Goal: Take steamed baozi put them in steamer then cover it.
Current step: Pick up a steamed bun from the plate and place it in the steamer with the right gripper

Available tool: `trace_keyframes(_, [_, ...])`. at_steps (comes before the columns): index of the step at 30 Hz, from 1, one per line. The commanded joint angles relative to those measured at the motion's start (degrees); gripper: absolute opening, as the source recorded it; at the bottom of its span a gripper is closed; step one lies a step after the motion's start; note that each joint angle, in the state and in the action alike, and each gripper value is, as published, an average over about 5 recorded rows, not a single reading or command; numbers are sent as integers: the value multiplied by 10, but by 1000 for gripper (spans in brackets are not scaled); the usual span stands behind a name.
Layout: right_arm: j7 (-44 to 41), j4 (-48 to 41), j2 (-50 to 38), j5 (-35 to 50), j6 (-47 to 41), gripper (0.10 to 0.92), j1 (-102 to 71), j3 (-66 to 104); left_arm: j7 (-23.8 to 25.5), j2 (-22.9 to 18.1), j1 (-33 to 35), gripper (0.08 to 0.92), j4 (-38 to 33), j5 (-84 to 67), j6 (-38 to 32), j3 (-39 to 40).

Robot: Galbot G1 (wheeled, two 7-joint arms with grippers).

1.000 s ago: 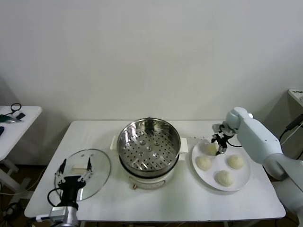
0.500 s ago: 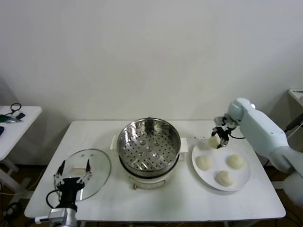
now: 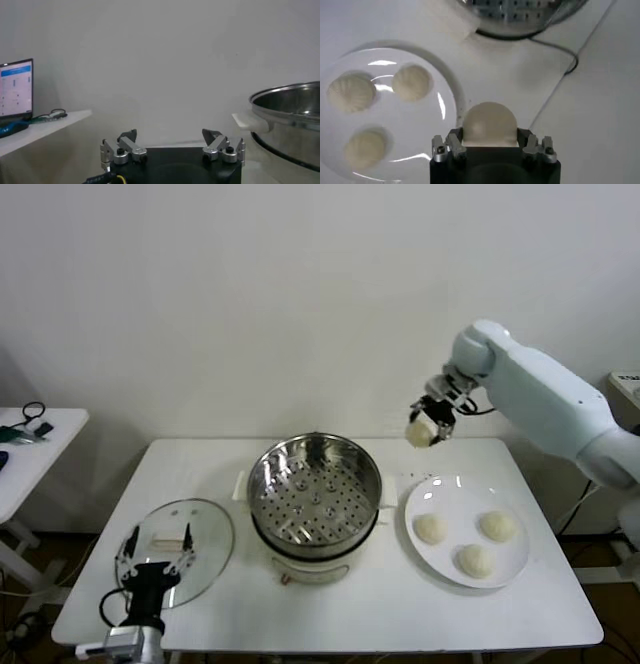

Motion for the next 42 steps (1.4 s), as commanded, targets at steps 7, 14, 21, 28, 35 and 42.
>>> trace_keyframes(7, [-1, 84, 150, -36, 105, 689, 60, -77, 11, 2, 8, 823, 1, 11, 13, 2])
trace_keyframes(14, [12, 77, 196, -130, 147, 691, 12, -59, 11, 9, 11, 823, 8, 12, 11, 0])
trace_keyframes(21, [22, 71, 198, -171, 154, 695, -27, -69, 11, 12, 16, 823, 13, 8, 5, -7])
trace_keyframes(28, [35, 47, 211, -218, 161, 696, -75, -60, 10, 15, 15, 823, 16, 5, 4, -7])
trace_keyframes(35, [38, 25, 213, -232, 163, 700, -94, -58, 9, 15, 15, 823, 17, 4, 4, -8])
trace_keyframes(42, [38, 18, 214, -232, 160, 730, -99, -58, 9, 13, 14, 823, 23, 4, 3, -7])
